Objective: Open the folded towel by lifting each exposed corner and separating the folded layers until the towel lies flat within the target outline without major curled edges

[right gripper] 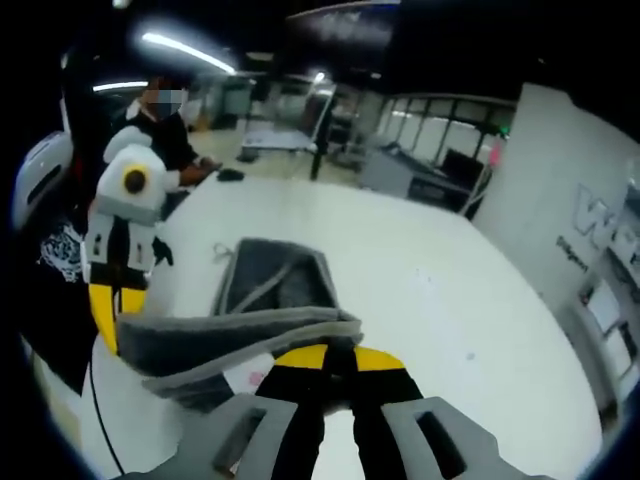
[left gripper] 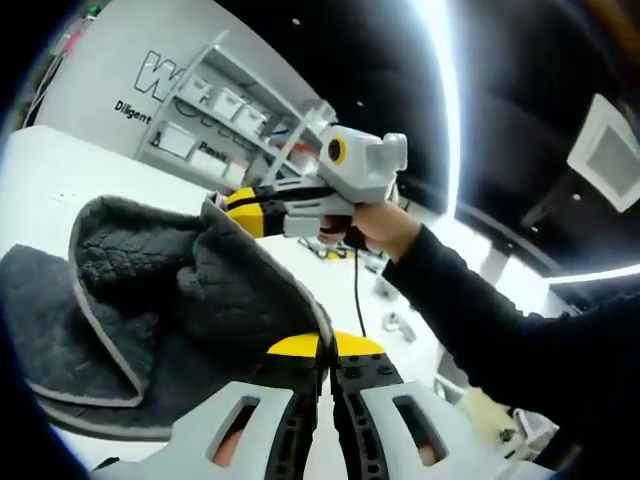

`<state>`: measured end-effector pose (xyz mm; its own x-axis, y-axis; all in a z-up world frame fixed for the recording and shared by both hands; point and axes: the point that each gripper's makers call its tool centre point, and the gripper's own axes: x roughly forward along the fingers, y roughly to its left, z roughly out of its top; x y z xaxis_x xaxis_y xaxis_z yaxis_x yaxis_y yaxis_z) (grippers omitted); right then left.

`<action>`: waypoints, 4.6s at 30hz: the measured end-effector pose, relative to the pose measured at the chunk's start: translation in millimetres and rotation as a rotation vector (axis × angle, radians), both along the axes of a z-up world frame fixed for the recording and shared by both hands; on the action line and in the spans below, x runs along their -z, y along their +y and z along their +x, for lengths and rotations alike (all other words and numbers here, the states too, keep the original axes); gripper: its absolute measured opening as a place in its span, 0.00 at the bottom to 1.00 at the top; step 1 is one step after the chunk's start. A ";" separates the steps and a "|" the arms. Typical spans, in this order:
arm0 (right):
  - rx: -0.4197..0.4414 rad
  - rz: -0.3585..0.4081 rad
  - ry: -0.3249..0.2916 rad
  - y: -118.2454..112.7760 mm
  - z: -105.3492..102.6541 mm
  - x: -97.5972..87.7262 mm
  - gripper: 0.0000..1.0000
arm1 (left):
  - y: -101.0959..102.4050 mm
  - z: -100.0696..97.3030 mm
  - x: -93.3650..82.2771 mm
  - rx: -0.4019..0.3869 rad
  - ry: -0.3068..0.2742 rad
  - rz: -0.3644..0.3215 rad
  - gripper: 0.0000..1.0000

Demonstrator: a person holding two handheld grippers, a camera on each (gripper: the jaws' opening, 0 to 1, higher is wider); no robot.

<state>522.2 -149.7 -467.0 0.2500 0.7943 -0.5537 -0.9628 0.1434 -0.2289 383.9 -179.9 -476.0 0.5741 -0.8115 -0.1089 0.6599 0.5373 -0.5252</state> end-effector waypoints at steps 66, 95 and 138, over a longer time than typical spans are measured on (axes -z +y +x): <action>0.235 -0.003 0.137 -90.1 18.5 101.6 0.05 | -69.1 10.9 89.6 0.089 0.150 0.100 0.00; 0.337 -0.066 0.106 -111.6 30.8 109.3 0.07 | -82.0 -15.2 52.8 0.160 -0.027 0.123 0.79; 0.715 0.174 -0.155 -138.1 60.0 -6.1 1.00 | 7.4 19.4 10.5 0.021 -0.249 0.260 1.00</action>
